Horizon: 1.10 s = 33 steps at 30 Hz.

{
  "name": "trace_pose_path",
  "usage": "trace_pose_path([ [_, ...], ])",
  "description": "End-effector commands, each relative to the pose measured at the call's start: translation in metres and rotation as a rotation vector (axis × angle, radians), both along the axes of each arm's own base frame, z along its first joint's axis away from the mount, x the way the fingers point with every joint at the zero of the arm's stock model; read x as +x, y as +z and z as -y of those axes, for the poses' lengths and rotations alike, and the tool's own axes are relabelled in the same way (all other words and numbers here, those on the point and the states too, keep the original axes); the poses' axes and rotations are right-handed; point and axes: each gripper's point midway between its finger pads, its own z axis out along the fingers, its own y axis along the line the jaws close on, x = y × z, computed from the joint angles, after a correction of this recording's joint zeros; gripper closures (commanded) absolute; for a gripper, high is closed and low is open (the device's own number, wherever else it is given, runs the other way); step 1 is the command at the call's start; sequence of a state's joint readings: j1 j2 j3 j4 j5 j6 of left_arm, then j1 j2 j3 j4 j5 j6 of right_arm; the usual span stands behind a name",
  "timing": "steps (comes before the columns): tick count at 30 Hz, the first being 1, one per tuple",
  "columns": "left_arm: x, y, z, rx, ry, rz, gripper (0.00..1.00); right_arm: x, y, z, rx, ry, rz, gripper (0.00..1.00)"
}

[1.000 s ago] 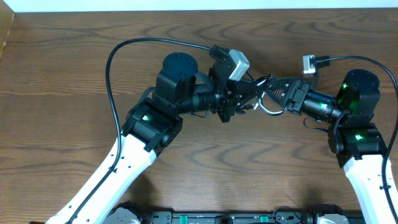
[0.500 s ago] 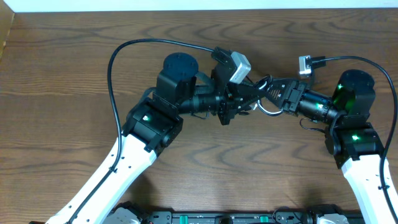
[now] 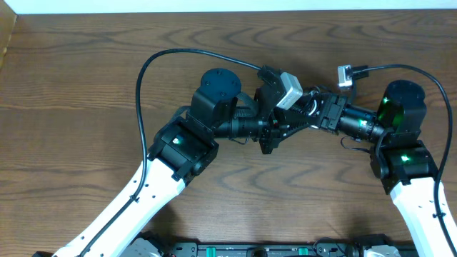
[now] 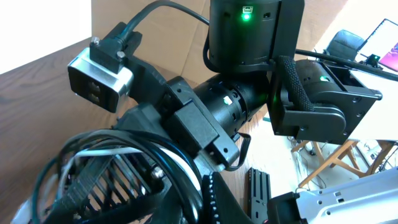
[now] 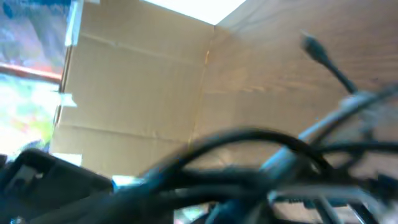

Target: Untangle cables

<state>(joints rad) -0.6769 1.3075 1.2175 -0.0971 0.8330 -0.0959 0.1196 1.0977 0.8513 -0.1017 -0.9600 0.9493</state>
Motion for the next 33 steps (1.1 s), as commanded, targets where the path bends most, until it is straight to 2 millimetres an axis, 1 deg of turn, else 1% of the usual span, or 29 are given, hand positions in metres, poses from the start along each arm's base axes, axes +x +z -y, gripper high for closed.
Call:
trace_pose_path([
  [1, -0.010, 0.011, 0.003, -0.024, -0.056, 0.037, 0.93, 0.003, -0.003, 0.001, -0.010, -0.022, -0.004, 0.99],
  [4, 0.001, 0.008, 0.001, -0.008, 0.004, 0.042, 0.92, 0.002, -0.005, 0.002, -0.023, -0.017, 0.004, 0.99],
  [7, 0.017, 0.002, -0.003, 0.024, 0.105, 0.049, 0.93, 0.000, -0.013, 0.003, -0.044, -0.013, -0.015, 0.99],
  [8, 0.030, -0.004, -0.008, 0.056, 0.187, 0.049, 0.92, -0.003, -0.020, 0.005, -0.060, -0.013, -0.040, 0.99],
  [9, 0.037, -0.007, -0.012, 0.072, 0.228, 0.047, 0.93, -0.004, -0.024, 0.007, -0.066, -0.014, -0.053, 0.99],
  [11, 0.053, -0.016, -0.023, 0.117, 0.321, 0.039, 0.93, -0.005, -0.031, 0.012, -0.080, -0.024, -0.084, 0.99],
  [12, 0.063, -0.023, -0.033, 0.150, 0.384, 0.029, 0.93, -0.006, -0.033, 0.014, -0.082, -0.028, -0.097, 0.99],
  [13, 0.076, -0.033, -0.048, 0.197, 0.465, 0.014, 0.93, -0.006, -0.034, 0.017, -0.077, -0.029, -0.107, 0.99],
  [16, 0.095, -0.052, -0.077, 0.282, 0.591, -0.021, 0.92, -0.005, -0.030, 0.021, -0.060, -0.024, -0.096, 0.99],
  [19, 0.105, -0.065, -0.101, 0.341, 0.666, -0.057, 0.92, -0.005, -0.026, 0.025, -0.044, -0.021, -0.083, 0.99],
  [22, 0.111, -0.074, -0.119, 0.375, 0.711, -0.092, 0.93, -0.002, -0.023, 0.031, -0.033, -0.030, -0.074, 0.99],
  [27, 0.118, -0.086, -0.145, 0.423, 0.775, -0.140, 0.92, 0.002, -0.022, 0.041, -0.030, -0.062, -0.072, 0.99],
  [33, 0.124, -0.097, -0.174, 0.490, 0.872, -0.169, 0.92, 0.005, -0.013, 0.049, -0.008, -0.062, -0.026, 0.99],
])
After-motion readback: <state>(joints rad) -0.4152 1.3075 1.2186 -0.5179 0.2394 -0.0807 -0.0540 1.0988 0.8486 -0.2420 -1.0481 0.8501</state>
